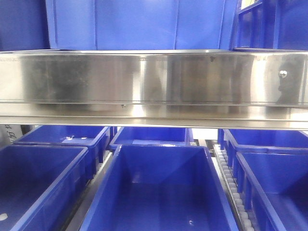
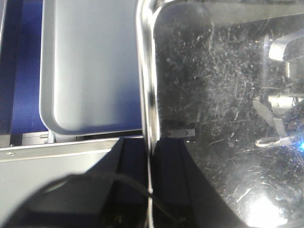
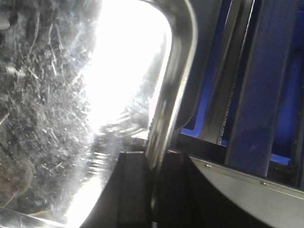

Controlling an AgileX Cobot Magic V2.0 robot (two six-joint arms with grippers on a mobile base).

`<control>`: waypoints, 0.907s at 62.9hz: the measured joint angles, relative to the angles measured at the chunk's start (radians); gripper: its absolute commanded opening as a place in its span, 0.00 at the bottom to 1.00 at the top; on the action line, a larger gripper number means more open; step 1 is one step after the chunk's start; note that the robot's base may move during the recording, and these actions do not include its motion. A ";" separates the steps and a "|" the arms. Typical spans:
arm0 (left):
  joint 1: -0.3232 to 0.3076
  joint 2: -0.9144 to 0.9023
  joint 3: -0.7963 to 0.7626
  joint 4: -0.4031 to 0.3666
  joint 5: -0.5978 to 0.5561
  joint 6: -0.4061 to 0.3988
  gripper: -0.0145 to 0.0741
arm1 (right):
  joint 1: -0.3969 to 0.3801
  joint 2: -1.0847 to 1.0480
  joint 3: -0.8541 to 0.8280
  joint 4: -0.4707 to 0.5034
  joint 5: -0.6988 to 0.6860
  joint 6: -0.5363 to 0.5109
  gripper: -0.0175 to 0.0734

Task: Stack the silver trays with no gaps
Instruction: 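Lower the held tray onto the silver tray on the upper shelf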

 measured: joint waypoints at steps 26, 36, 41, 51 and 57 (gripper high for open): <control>0.000 0.000 0.000 -0.018 0.000 0.000 0.11 | 0.000 0.000 0.000 -0.001 0.006 0.000 0.26; 0.003 0.000 -0.011 -0.020 0.000 0.013 0.11 | 0.000 0.013 -0.039 -0.005 0.029 -0.002 0.26; 0.024 0.000 -0.024 -0.020 -0.011 0.018 0.11 | -0.002 0.038 -0.099 -0.007 0.043 -0.008 0.26; 0.105 0.014 -0.033 -0.030 -0.076 0.035 0.11 | -0.025 0.142 -0.241 -0.005 0.049 -0.023 0.26; 0.172 0.055 -0.039 -0.075 -0.115 0.086 0.11 | -0.053 0.223 -0.314 0.005 0.049 -0.027 0.26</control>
